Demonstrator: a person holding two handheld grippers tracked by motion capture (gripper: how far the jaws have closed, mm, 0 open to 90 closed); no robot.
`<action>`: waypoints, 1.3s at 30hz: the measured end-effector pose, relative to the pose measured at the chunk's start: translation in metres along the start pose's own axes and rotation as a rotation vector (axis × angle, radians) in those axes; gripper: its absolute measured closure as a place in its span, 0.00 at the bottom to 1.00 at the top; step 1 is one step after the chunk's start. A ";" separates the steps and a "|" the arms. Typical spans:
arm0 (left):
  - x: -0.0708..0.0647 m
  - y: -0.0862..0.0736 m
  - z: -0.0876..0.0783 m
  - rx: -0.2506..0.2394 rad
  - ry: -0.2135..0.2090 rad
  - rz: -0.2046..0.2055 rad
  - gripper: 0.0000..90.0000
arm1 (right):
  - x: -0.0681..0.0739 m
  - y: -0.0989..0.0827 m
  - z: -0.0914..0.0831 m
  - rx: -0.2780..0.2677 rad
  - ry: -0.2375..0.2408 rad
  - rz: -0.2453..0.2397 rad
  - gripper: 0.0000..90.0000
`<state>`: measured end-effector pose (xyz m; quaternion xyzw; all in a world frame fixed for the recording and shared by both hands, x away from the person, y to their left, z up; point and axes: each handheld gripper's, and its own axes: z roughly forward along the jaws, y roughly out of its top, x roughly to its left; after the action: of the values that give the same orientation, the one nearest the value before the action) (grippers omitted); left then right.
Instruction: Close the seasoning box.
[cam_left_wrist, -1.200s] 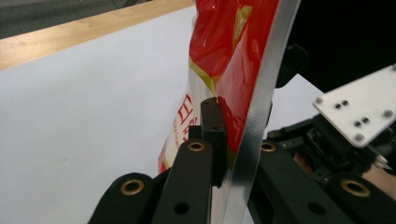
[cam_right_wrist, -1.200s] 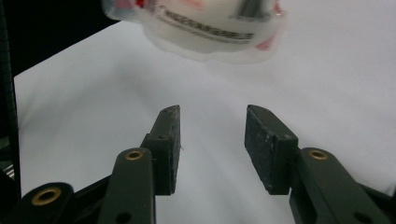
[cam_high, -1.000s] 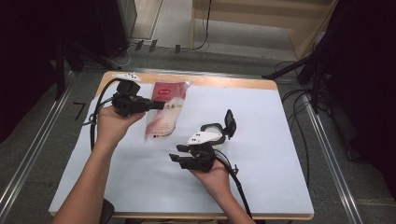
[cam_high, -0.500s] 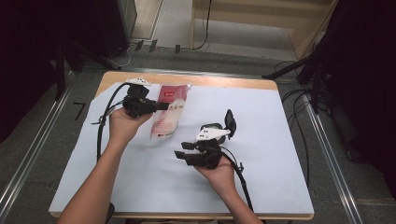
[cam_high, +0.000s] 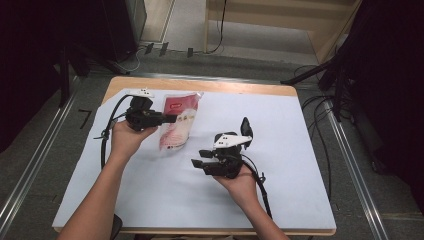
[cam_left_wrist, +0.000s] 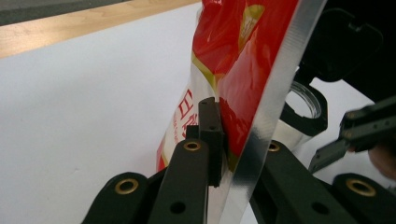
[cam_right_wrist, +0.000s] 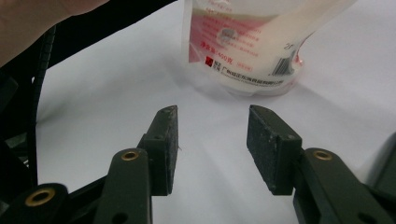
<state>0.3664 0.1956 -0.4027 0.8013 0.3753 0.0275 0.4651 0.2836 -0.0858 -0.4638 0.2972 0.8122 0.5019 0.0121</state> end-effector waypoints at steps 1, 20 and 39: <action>0.000 -0.001 -0.001 0.003 0.000 0.008 0.98 | -0.001 0.000 -0.002 0.001 0.001 0.000 0.60; -0.010 -0.019 -0.013 0.046 0.014 0.054 0.95 | -0.007 -0.008 -0.030 0.016 -0.002 -0.029 0.60; -0.011 -0.035 -0.023 0.034 0.012 0.030 0.84 | -0.010 -0.007 -0.028 0.026 -0.001 -0.031 0.60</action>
<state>0.3298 0.2156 -0.4129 0.8144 0.3665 0.0330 0.4488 0.2798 -0.1156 -0.4580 0.2848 0.8231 0.4910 0.0166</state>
